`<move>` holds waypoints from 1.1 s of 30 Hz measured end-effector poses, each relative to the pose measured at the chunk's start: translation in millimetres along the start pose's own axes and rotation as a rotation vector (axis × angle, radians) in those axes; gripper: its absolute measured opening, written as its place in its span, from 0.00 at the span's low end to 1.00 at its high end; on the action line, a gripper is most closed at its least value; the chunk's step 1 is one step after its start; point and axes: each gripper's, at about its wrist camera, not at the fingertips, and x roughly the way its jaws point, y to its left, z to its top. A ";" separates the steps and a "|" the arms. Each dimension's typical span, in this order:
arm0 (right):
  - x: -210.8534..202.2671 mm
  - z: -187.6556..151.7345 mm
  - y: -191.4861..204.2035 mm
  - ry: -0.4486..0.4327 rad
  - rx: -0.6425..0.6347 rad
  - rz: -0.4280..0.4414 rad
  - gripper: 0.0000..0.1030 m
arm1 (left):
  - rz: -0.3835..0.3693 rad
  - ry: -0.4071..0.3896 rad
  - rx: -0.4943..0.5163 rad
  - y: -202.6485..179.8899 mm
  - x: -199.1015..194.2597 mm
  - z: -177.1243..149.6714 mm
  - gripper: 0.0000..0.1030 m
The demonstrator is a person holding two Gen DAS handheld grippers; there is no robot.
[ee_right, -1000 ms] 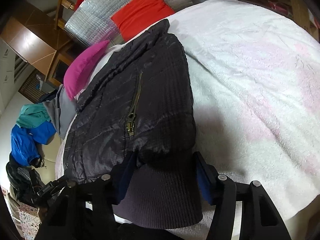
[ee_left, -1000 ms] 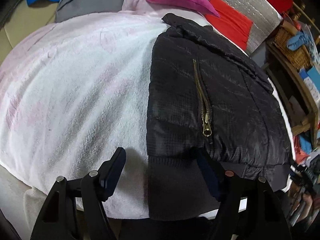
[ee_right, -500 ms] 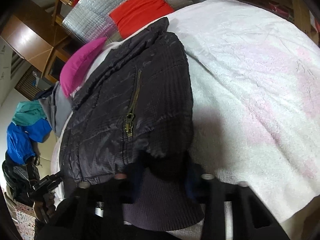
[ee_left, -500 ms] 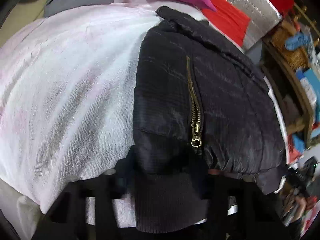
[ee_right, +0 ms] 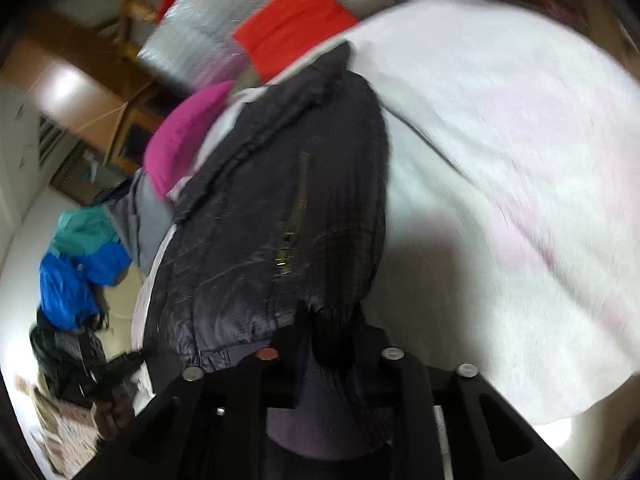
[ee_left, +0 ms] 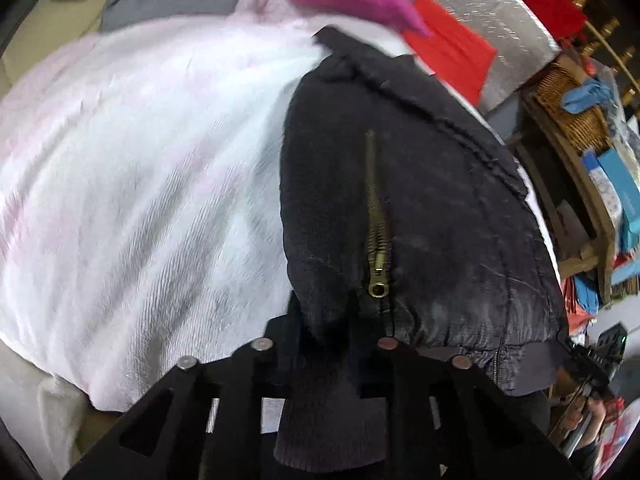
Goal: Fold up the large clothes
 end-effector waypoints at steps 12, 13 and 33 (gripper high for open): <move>23.2 0.2 7.4 0.003 -0.031 -0.008 0.35 | -0.006 0.018 0.017 -2.8 10.5 -4.1 0.48; 25.6 0.7 9.8 0.010 -0.039 -0.045 0.21 | 0.005 0.026 0.026 -4.3 14.0 -5.2 0.48; -56.8 -11.1 35.8 -0.025 -0.085 0.111 0.11 | -0.051 -0.095 0.078 -14.8 -71.4 -21.2 0.15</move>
